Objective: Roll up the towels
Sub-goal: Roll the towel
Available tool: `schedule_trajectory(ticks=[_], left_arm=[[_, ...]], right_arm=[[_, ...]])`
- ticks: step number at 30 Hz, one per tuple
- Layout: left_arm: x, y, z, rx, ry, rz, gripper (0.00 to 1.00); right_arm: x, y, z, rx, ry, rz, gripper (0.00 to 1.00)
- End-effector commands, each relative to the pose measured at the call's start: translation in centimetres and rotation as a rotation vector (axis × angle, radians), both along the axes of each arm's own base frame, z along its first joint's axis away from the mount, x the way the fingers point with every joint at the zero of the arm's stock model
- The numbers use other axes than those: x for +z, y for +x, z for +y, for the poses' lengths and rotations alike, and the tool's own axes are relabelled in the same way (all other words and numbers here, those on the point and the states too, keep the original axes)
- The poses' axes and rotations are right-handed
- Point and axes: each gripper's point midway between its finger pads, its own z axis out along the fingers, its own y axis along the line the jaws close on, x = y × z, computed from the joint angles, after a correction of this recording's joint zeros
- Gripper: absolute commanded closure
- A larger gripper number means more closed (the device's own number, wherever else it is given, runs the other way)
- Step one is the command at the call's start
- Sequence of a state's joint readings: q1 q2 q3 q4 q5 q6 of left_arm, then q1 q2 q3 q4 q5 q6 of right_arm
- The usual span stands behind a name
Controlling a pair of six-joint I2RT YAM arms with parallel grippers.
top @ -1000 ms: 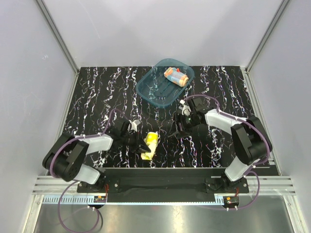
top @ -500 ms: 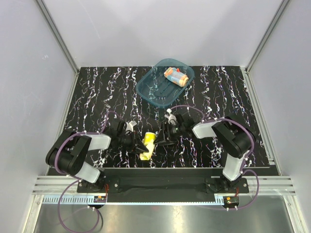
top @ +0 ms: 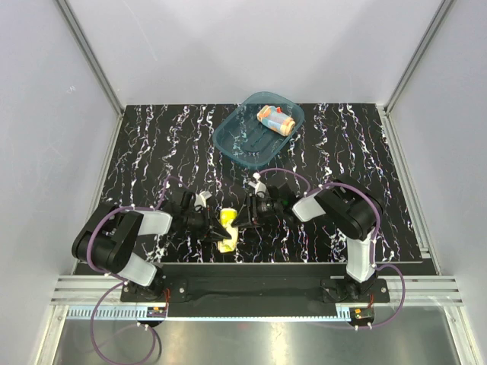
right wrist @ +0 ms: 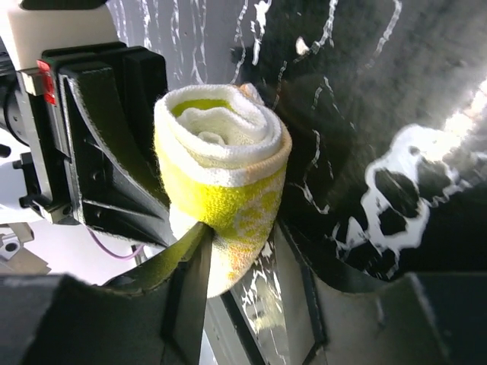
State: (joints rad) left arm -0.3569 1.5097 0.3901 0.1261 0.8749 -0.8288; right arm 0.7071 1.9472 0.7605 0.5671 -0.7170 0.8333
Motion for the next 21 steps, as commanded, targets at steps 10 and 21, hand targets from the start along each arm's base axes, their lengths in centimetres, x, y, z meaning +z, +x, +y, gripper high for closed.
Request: schedule_trajectory(ticks=[10, 21], left_arm=[[-3.4, -1.3, 2.1, 0.055, 0.147, 0.053, 0.74], [-1.5, 1.0, 3.0, 0.110, 0.243, -0.066, 0.54]], right_arm=[[0.7, -1.2, 2.4, 0.013, 0.123, -0.038, 1.00], [1.5, -0.5, 1.5, 0.016, -0.014, -0.109, 1.00]])
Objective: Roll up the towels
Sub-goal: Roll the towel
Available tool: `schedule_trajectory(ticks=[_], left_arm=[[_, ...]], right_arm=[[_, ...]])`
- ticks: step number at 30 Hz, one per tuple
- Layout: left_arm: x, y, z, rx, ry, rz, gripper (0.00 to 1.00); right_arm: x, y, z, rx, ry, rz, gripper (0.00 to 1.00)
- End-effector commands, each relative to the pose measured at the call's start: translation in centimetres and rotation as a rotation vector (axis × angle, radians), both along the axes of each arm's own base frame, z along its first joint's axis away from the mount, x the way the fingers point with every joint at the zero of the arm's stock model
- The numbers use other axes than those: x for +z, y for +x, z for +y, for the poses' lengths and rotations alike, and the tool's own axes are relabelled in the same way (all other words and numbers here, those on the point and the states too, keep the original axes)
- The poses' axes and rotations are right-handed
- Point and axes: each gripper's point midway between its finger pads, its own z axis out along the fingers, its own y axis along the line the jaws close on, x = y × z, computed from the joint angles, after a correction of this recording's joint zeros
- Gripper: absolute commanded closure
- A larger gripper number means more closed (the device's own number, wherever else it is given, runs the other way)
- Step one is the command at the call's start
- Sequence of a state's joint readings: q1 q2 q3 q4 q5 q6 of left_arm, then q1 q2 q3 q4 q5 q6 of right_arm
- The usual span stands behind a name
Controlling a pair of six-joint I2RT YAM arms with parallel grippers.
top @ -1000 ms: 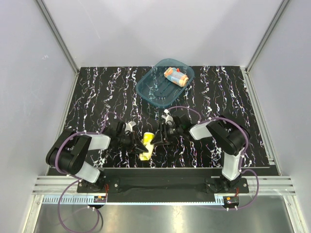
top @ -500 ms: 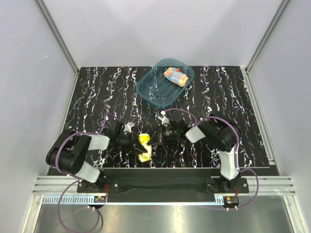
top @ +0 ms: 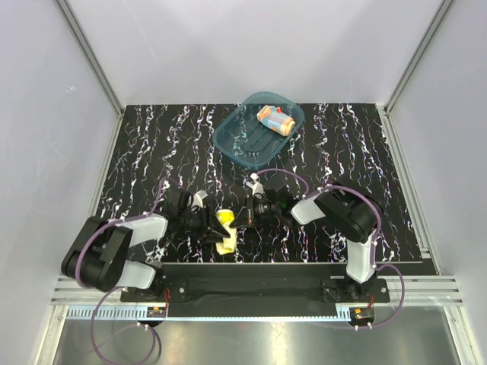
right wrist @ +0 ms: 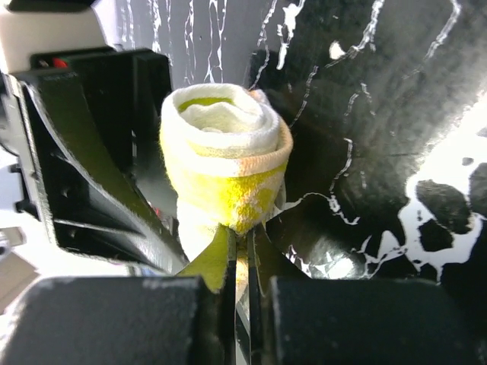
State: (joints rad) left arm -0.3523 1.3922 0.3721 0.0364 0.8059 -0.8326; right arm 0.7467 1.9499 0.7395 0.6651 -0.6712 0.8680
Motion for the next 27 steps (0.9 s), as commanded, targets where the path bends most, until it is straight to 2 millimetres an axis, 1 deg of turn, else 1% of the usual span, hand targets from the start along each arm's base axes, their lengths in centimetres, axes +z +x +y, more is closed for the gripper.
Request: schedule_trajectory(ticks=[1, 2, 3, 4, 8, 12, 15, 16, 18, 24, 27], left_arm=[[-1.5, 1.1, 2.5, 0.067, 0.210, -0.051, 0.53], [-1.3, 1.3, 2.8, 0.074, 0.231, -0.062, 0.53], [-0.9, 2.0, 3.1, 0.091, 0.258, -0.091, 0.53], [-0.7, 1.9, 3.4, 0.092, 0.275, -0.098, 0.53], [-0.6, 2.5, 4.1, 0.116, 0.327, -0.124, 0.53], [-1.4, 3.1, 4.5, 0.133, 0.367, -0.132, 0.53], [-2.0, 3.5, 4.4, 0.133, 0.382, -0.131, 0.53], [-2.3, 3.4, 4.4, 0.123, 0.398, -0.127, 0.53], [-2.6, 3.8, 4.5, 0.121, 0.436, -0.133, 0.53], [-3.8, 3.2, 4.4, 0.095, 0.473, -0.110, 0.53], [-3.9, 3.1, 4.4, 0.090, 0.492, -0.116, 0.54]], right_arm=[[0.9, 0.0, 0.1, 0.039, -0.065, -0.090, 1.00], [1.1, 0.3, 0.2, 0.037, -0.077, -0.098, 1.00], [1.0, 0.2, -0.1, 0.035, -0.098, -0.092, 1.00], [0.9, 0.3, -0.2, 0.038, -0.109, -0.099, 1.00], [1.0, 0.3, -0.2, 0.040, -0.119, -0.096, 1.00], [1.3, 0.1, -0.2, 0.045, -0.109, -0.091, 1.00], [1.5, -0.1, -0.1, 0.056, -0.102, -0.091, 1.00], [1.5, -0.1, -0.1, 0.057, -0.102, -0.092, 1.00], [1.5, -0.1, -0.2, 0.058, -0.105, -0.092, 1.00], [1.4, -0.1, -0.2, 0.055, -0.107, -0.089, 1.00], [1.3, -0.1, -0.2, 0.056, -0.105, -0.083, 1.00]])
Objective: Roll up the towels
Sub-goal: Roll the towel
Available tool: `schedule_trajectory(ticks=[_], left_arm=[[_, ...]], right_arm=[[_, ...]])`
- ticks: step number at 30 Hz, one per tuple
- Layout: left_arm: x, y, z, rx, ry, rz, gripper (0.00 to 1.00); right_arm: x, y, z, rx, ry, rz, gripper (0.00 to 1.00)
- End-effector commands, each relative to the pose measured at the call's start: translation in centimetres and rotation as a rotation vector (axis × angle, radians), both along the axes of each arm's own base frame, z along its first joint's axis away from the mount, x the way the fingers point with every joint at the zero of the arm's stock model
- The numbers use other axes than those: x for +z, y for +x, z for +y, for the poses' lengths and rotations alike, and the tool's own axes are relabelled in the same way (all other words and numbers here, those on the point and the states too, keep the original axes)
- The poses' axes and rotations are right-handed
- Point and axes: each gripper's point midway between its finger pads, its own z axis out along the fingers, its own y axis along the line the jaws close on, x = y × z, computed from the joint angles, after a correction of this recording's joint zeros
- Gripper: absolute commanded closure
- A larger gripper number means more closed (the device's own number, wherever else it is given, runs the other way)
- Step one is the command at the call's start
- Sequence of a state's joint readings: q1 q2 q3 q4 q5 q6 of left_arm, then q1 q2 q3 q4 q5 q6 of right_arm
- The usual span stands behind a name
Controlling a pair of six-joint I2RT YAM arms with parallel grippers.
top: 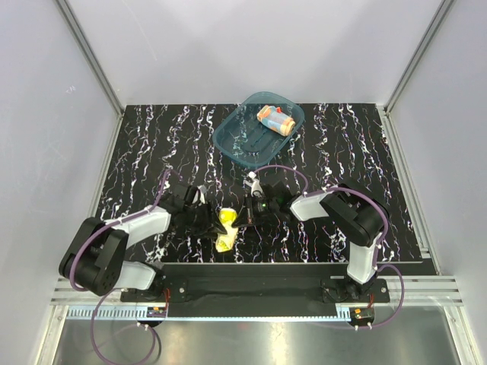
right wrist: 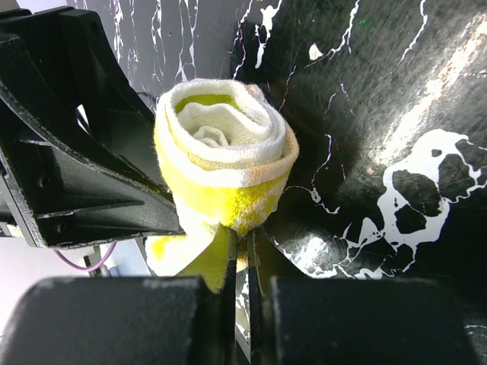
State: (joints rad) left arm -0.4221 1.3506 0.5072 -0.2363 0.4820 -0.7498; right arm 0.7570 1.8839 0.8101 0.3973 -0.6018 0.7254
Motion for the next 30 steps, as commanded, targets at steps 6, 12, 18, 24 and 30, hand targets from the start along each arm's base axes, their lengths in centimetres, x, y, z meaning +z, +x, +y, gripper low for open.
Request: schedule_trajectory(ticks=[6, 12, 18, 24, 30], left_arm=[[-3.5, 0.8, 3.3, 0.044, 0.259, -0.029, 0.64], [-4.5, 0.5, 3.7, 0.032, 0.286, -0.019, 0.95], [-4.1, 0.7, 2.6, 0.010, 0.226, -0.038, 1.00], [-1.0, 2.0, 1.3, 0.005, 0.162, -0.120, 1.00], [2.5, 3.1, 0.0, -0.003, 0.074, -0.212, 1.00]], right_arm=[[2.5, -0.3, 0.7, 0.052, 0.039, -0.036, 0.92], [2.7, 0.1, 0.4, 0.056, 0.020, -0.035, 0.60], [2.3, 0.5, -0.6, 0.029, -0.052, -0.038, 0.38], [3.2, 3.4, -4.9, -0.120, -0.216, -0.059, 0.24], [4.9, 4.3, -7.8, -0.177, -0.291, -0.075, 0.22]])
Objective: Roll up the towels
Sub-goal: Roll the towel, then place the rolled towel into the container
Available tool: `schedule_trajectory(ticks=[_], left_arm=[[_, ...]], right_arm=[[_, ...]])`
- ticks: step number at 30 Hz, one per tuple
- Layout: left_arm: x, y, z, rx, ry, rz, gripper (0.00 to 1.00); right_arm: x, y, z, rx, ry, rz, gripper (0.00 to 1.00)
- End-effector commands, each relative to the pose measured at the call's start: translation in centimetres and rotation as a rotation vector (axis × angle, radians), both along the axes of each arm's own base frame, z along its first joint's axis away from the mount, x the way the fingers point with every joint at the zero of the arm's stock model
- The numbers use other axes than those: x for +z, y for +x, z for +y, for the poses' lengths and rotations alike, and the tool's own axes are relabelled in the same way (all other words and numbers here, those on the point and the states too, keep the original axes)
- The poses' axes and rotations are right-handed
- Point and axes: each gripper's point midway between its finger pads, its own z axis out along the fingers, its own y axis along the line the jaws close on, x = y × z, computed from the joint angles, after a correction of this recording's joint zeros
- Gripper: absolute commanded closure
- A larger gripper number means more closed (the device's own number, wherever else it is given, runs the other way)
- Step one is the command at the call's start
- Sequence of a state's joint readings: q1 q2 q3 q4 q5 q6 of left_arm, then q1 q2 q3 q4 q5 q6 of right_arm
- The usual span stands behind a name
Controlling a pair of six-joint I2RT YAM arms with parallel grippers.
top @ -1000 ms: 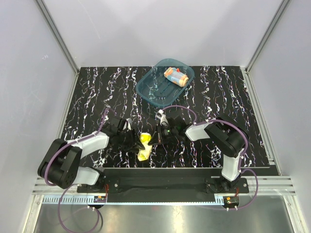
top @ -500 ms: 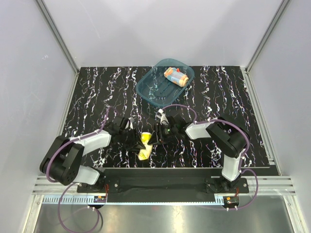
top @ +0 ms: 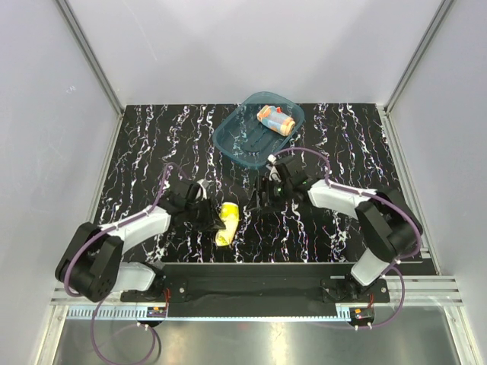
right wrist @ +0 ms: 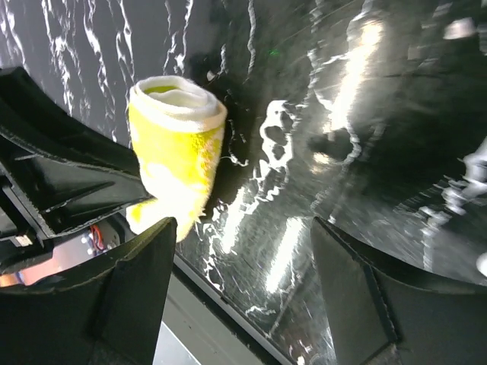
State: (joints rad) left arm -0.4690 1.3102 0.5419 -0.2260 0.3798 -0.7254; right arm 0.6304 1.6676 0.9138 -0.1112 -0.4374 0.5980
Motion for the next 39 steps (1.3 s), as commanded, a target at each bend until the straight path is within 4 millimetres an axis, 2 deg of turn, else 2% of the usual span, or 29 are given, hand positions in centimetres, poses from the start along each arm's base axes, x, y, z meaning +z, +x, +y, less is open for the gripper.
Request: schedule_trajectory(ticks=[1, 6, 12, 15, 18, 19, 22, 23, 26, 29, 32, 36, 39], left_arm=[[1.9, 1.7, 0.1, 0.010, 0.009, -0.099, 1.00], [4.8, 2.3, -0.7, 0.001, -0.044, -0.154, 1.00], [6.8, 2.7, -0.6, 0.011, -0.051, -0.194, 1.00], [6.9, 2.7, -0.2, 0.018, -0.030, -0.204, 1.00], [5.6, 2.8, 0.3, 0.006, 0.017, -0.191, 1.00], [5.3, 2.9, 0.3, 0.000, 0.025, -0.188, 0.97], [4.6, 3.3, 0.4, -0.008, 0.046, -0.193, 0.74], [4.6, 3.6, 0.6, 0.000, 0.058, -0.210, 0.63], [5.0, 4.1, 0.7, -0.013, 0.070, -0.248, 0.55], [5.8, 4.3, 0.2, -0.035, 0.047, -0.270, 0.39], [6.5, 4.3, 0.0, -0.065, 0.040, -0.295, 0.01], [6.5, 4.3, -0.2, -0.101, 0.069, -0.300, 0.01], [5.5, 4.2, -0.7, -0.136, 0.098, -0.267, 0.01]], right_arm=[[1.7, 0.3, -1.3, -0.008, -0.073, -0.043, 0.22], [2.5, 0.1, -2.2, -0.029, -0.085, -0.058, 0.21], [3.0, -0.1, -2.7, -0.034, -0.092, -0.061, 0.19], [3.1, -0.3, -2.5, -0.029, -0.078, -0.050, 0.19], [3.0, -0.7, -1.8, -0.005, -0.035, -0.029, 0.19], [3.0, -0.8, -1.5, 0.003, -0.017, -0.020, 0.18], [2.9, -1.2, 0.0, 0.032, 0.052, 0.008, 0.19], [2.5, -1.4, 0.6, 0.045, 0.059, 0.013, 0.19], [1.6, -1.7, 1.3, 0.055, 0.058, 0.034, 0.19], [0.9, -1.9, 1.5, 0.061, 0.053, 0.051, 0.19], [0.6, -1.9, 1.5, 0.059, 0.048, 0.053, 0.19], [0.2, -1.9, 1.3, 0.058, 0.039, 0.055, 0.19], [0.2, -1.9, 1.2, 0.056, 0.032, 0.052, 0.19]])
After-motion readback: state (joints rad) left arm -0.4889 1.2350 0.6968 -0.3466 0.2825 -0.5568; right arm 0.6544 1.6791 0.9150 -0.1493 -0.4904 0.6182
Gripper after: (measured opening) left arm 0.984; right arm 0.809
